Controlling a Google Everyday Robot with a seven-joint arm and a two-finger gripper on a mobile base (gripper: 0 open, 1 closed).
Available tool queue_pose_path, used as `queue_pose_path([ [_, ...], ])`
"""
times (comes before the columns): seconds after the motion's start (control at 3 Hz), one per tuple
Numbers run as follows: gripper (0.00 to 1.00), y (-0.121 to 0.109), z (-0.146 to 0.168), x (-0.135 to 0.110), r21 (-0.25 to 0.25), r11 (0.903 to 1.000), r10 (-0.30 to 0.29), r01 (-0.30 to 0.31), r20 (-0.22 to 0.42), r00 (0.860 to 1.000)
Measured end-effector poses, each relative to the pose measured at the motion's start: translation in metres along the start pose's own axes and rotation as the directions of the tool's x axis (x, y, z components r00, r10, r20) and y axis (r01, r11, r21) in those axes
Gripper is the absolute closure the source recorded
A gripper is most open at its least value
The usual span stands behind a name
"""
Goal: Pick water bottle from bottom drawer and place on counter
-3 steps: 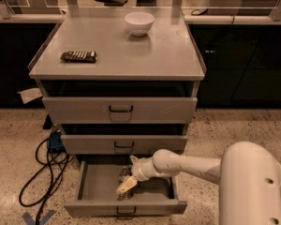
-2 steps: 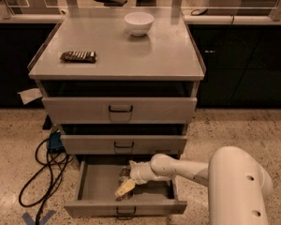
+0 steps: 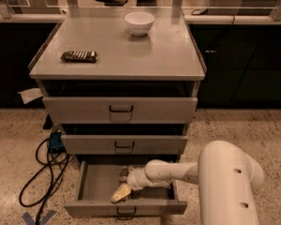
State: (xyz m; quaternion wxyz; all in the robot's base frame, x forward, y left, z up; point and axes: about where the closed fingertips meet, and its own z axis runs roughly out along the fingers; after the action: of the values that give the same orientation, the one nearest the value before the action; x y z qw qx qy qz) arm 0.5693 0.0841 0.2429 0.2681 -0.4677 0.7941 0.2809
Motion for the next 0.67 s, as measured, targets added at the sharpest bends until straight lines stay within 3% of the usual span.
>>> queue_pose_path([
  [0.33,0.00,-0.004,0.021,0.028,0.095,0.9840,0.153,-0.151,-0.016,0.988],
  [0.67,0.00,-0.024,0.019,0.020,0.168,0.9734,0.154,-0.156,0.023,0.988],
])
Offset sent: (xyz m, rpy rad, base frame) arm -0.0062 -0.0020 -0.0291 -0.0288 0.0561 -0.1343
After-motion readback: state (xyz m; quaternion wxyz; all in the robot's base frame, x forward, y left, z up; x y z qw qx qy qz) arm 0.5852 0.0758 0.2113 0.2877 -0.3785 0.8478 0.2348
